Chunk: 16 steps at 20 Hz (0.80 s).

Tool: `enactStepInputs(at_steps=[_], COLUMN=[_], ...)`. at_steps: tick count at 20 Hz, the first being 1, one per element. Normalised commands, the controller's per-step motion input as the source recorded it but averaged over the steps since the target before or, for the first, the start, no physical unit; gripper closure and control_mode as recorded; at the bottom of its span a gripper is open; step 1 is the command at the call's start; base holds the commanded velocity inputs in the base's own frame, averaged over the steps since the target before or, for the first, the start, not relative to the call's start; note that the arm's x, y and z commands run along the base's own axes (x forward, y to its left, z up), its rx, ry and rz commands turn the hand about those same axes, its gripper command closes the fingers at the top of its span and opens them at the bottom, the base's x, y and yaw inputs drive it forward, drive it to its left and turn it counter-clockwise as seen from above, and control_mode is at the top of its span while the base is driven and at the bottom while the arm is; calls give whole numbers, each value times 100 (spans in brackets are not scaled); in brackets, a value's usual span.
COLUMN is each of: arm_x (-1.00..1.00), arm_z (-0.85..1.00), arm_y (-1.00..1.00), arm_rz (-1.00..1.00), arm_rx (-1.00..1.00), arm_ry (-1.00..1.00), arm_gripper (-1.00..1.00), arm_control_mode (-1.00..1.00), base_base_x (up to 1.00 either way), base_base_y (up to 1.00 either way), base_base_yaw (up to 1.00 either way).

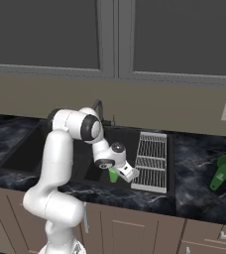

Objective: Move any existing items from the left basin to the right basin for drying. Then move the measuring cup from the counter to the left basin of the sink for washing.

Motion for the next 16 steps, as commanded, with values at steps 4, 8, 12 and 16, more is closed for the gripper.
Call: enactStepInputs(at_steps=[4, 8, 12, 16], arm_x=[16, 2, 1, 0], arm_z=[-18, -2, 0, 9], arm_y=[5, 0, 0, 0], arm_rz=[0, 0, 0, 0], arm_rx=[0, 0, 0, 0], arm_ry=[4, 1, 0, 0], arm_gripper=[-100, -100, -100, -100], arm_control_mode=[-100, -100, -100, -100], base_base_x=[0, 0, 0, 0], base_base_y=[0, 0, 0, 0], base_base_yaw=[0, 0, 0, 0])
